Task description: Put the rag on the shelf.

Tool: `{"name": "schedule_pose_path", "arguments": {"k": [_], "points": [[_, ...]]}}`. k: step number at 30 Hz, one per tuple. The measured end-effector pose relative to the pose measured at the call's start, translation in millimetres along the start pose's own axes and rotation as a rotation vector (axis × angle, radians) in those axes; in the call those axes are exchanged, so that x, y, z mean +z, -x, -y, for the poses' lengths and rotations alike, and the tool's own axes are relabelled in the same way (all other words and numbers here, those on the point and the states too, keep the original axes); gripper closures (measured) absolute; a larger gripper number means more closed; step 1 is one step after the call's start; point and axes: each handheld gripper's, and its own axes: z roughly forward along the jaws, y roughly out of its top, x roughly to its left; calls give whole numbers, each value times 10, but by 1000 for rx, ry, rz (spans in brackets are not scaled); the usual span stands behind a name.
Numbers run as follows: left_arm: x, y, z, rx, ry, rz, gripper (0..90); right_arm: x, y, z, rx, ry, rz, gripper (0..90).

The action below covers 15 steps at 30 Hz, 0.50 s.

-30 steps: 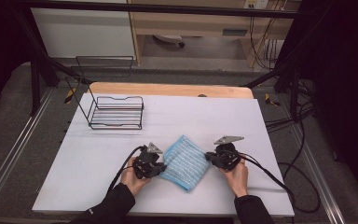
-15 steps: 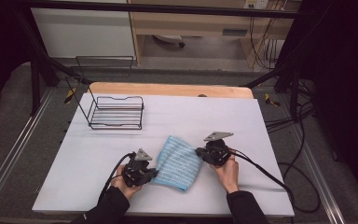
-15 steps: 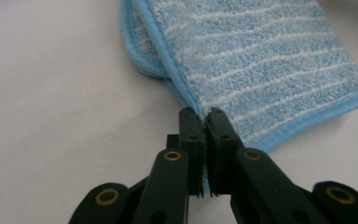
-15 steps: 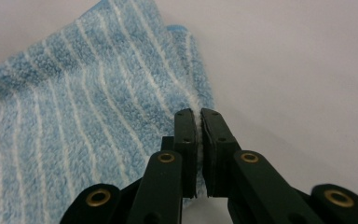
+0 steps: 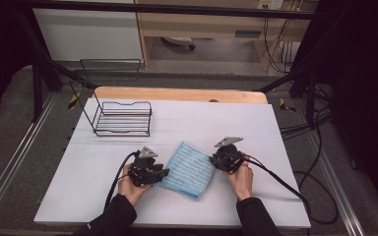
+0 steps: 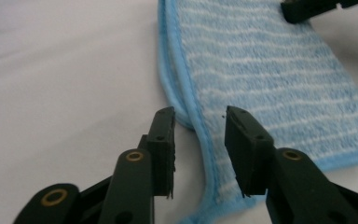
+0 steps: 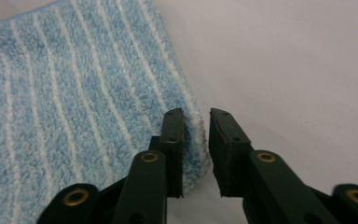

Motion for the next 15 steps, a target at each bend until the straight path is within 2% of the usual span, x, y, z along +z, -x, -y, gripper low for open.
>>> {"name": "schedule_pose_path", "arguments": {"k": [4,6,7,9,12,15], "points": [[40,-47,-99,9,13,-9,529,-123,23,57,74,51,-30,600],[102,-77,-179,2,11,5,491,-186,20,99,110,70,-35,557],[137,-88,-212,1,5,2,491,-186,20,99,110,70,-35,557],[216,-105,-261,-6,-11,5,480,-235,-14,190,150,84,-58,501],[326,-123,-276,-5,-26,5,484,-212,-60,261,172,71,-75,469],[418,-135,-250,-18,-73,12,490,-172,-86,283,185,61,-77,458]]}}
